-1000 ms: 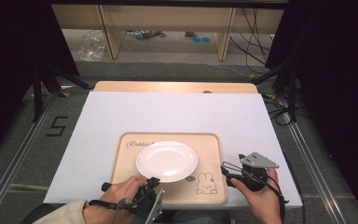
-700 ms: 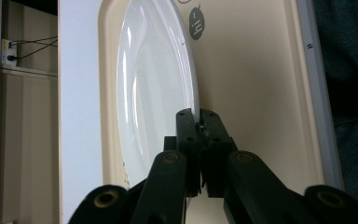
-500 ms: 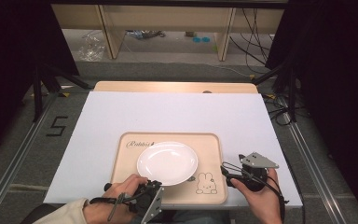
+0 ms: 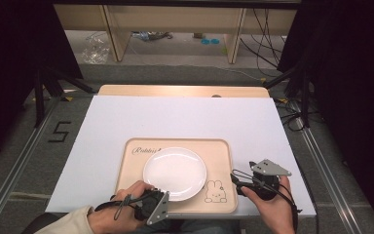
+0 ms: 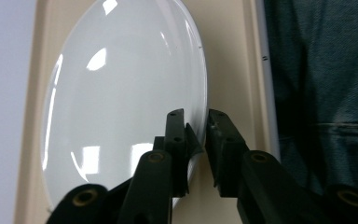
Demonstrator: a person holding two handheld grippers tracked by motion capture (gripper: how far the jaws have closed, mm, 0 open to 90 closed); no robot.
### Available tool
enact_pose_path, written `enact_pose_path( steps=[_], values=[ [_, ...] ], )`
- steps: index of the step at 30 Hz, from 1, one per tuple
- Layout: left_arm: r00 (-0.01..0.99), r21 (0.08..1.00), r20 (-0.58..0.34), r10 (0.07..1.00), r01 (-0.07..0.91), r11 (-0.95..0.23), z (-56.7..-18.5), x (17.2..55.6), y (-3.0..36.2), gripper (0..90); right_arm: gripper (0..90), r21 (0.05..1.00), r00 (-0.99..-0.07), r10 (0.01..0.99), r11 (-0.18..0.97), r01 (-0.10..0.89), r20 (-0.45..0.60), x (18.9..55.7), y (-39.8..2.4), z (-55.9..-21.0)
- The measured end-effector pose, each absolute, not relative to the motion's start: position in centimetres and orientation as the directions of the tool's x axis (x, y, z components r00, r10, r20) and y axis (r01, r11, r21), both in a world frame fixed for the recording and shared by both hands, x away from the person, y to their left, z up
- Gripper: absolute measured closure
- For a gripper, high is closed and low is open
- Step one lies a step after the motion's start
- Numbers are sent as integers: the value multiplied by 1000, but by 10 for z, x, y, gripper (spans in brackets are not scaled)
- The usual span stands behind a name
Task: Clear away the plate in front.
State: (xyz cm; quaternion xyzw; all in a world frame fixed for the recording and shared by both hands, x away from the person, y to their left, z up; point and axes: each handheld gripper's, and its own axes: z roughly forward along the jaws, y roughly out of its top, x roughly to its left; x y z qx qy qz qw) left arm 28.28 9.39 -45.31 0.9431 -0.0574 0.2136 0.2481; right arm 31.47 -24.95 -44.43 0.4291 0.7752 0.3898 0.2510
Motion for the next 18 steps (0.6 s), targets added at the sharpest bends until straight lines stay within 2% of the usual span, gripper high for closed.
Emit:
enact_pose_path(
  steps=[3,5,6,7,8,9,10,13,14,15,16,18],
  values=[
    [891,459,454,1,-233,-858,-450,283,95,716,218,819,-509,860,327,471,-51,315,-249,-444],
    [902,520,430,41,-210,-828,-447,287,98,604,218,816,-514,857,324,478,-39,315,-249,-444],
    [902,520,430,41,-210,-828,-447,287,98,553,218,816,-514,857,324,478,-39,315,-249,-444],
    [905,550,421,61,-202,-810,-445,289,100,553,218,817,-512,858,325,477,-42,314,-249,-444],
    [913,604,394,106,-170,-779,-442,292,105,495,218,818,-506,861,325,474,-48,314,-249,-444],
    [913,604,394,106,-170,-779,-442,292,105,465,218,818,-506,861,325,474,-48,314,-249,-444],
    [912,651,383,148,-153,-743,-439,295,110,437,218,818,-507,861,324,475,-46,314,-249,-444],
    [913,660,372,168,-133,-740,-438,299,117,380,218,817,-515,856,323,478,-37,315,-249,-444],
    [907,675,365,208,-104,-730,-439,302,124,377,218,816,-515,856,324,478,-37,315,-249,-444],
    [907,675,365,208,-104,-730,-439,302,124,372,218,816,-515,856,324,478,-37,315,-249,-444],
    [906,690,338,257,-52,-722,-440,303,132,350,218,825,-513,857,325,463,-50,315,-249,-445],
    [905,697,328,270,-39,-716,-440,303,136,322,218,826,-514,856,327,459,-54,315,-249,-445]
  ],
)
